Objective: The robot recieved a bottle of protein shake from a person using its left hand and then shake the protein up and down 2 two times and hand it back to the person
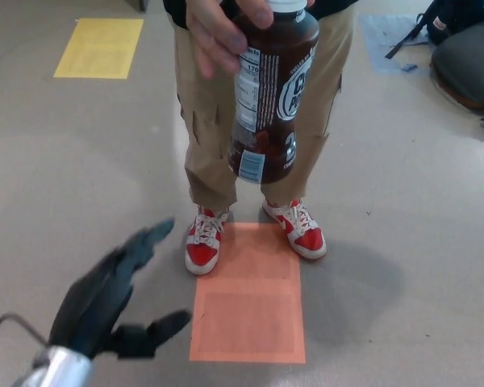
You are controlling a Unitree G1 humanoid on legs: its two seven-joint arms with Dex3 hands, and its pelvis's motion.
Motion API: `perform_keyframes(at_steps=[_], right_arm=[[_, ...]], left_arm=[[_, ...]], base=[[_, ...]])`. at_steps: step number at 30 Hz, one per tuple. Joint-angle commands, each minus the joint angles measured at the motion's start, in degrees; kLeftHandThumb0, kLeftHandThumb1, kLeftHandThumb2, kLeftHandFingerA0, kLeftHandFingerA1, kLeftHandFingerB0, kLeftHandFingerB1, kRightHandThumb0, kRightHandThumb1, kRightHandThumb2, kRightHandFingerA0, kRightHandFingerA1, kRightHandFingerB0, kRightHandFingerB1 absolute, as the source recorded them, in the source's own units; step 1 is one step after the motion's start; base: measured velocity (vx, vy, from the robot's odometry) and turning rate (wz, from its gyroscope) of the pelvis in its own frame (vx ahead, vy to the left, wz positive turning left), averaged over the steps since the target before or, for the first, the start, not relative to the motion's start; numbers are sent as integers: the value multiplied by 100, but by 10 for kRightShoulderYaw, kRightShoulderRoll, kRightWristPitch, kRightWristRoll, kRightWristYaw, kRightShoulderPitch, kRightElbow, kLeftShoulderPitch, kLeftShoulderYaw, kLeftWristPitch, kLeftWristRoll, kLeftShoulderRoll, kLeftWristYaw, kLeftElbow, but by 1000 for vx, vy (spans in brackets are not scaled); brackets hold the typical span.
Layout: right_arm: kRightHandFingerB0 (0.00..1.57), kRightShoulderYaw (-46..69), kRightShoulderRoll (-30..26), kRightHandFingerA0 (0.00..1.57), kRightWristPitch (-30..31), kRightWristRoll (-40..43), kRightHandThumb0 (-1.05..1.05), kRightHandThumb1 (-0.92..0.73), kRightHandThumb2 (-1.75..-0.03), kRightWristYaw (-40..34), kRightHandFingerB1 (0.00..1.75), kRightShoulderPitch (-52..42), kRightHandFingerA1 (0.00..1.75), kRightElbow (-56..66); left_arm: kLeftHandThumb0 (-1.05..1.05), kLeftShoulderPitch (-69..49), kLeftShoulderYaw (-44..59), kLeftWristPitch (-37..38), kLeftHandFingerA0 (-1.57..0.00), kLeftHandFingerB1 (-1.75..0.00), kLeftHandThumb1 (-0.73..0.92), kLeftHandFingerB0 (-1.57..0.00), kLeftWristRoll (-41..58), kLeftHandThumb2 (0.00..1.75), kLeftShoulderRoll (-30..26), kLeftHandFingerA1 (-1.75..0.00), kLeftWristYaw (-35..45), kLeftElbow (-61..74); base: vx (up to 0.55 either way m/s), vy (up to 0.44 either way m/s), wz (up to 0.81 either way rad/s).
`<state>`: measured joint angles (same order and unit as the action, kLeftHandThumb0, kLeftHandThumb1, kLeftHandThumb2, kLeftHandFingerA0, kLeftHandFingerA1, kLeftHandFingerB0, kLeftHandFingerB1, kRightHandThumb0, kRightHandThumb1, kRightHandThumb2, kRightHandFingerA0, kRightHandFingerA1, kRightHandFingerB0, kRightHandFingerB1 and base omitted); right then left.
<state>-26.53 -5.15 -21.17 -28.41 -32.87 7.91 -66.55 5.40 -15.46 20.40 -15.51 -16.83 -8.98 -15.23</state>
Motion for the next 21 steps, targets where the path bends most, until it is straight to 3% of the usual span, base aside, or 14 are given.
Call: perform_keyframes(at_steps=[1,3,4,8,10,18,21], right_arm=[[77,-9,-14,96,-64,-36,-20,-76,-64,-99,43,23,61,-26],[77,-4,-11,96,-62,-31,-21,-76,-65,-97,43,26,59,-29],[76,-4,-11,95,-61,-32,-20,-76,-64,-98,43,27,69,-30],[76,-6,-11,95,-64,-34,-22,-77,-64,-100,43,30,67,-32],[76,-4,-11,93,-62,-32,-22,-77,-63,-96,43,30,55,-32],[77,-2,-9,94,-63,-31,-22,-75,-63,-97,43,30,66,-34],[78,-3,-9,96,-64,-32,-22,-75,-64,-98,44,30,56,-34]], left_arm=[[-72,77,36,-222,0,-16,44,0,229,84,-36,-17,245,172],[-79,112,43,-277,0,-4,48,0,270,82,-31,-5,268,194],[-78,119,44,-291,0,-6,48,0,275,83,-31,-7,271,200],[-82,154,49,-362,0,-4,49,0,288,85,-33,-4,279,226],[-84,167,55,-388,0,0,50,0,302,85,-31,-1,282,231],[-85,223,87,-503,0,0,50,0,357,87,-27,-2,281,240],[-86,250,94,-540,0,-1,48,0,371,84,-27,0,286,234]], base=[[0,0,0],[0,0,0],[0,0,0],[0,0,0],[0,0,0],[0,0,0],[0,0,0]])
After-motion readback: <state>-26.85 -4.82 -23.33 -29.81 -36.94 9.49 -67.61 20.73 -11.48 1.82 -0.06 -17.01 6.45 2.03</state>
